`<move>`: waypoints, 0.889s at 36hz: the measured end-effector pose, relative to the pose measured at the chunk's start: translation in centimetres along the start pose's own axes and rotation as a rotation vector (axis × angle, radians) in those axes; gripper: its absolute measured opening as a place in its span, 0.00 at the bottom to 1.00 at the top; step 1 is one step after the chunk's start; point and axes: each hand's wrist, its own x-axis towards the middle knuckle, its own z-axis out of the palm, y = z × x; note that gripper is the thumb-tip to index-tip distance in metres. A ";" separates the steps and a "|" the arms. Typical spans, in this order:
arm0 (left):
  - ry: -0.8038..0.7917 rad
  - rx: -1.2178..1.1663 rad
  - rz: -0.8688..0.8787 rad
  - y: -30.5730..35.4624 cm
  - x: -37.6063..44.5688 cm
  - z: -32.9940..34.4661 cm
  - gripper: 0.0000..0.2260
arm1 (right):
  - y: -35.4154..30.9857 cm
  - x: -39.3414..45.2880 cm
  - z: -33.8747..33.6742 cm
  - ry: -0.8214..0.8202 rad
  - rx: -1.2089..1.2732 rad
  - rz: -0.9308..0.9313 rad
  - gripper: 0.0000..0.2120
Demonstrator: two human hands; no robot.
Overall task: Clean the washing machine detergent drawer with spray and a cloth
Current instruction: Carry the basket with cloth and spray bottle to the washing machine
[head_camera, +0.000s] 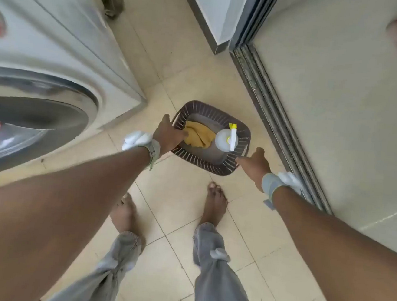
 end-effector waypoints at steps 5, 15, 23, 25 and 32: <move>-0.076 -0.129 -0.051 0.3 2.9 0.8 0.27 | 1.2 4.2 0.6 0.000 0.234 0.052 0.10; -0.031 -0.006 -0.072 0.6 5.0 0.2 0.40 | 1.1 4.5 0.1 -0.111 0.299 0.124 0.24; 0.036 -0.175 -0.111 -2.1 7.0 0.8 0.24 | 1.6 5.9 1.7 0.023 0.396 0.068 0.02; 0.041 -0.180 -0.083 -1.3 5.7 0.4 0.22 | 1.5 4.8 1.2 0.064 0.434 0.070 0.06; 0.139 -0.083 0.045 4.8 -4.9 -3.8 0.17 | -1.2 -5.7 -3.5 0.175 0.546 -0.044 0.03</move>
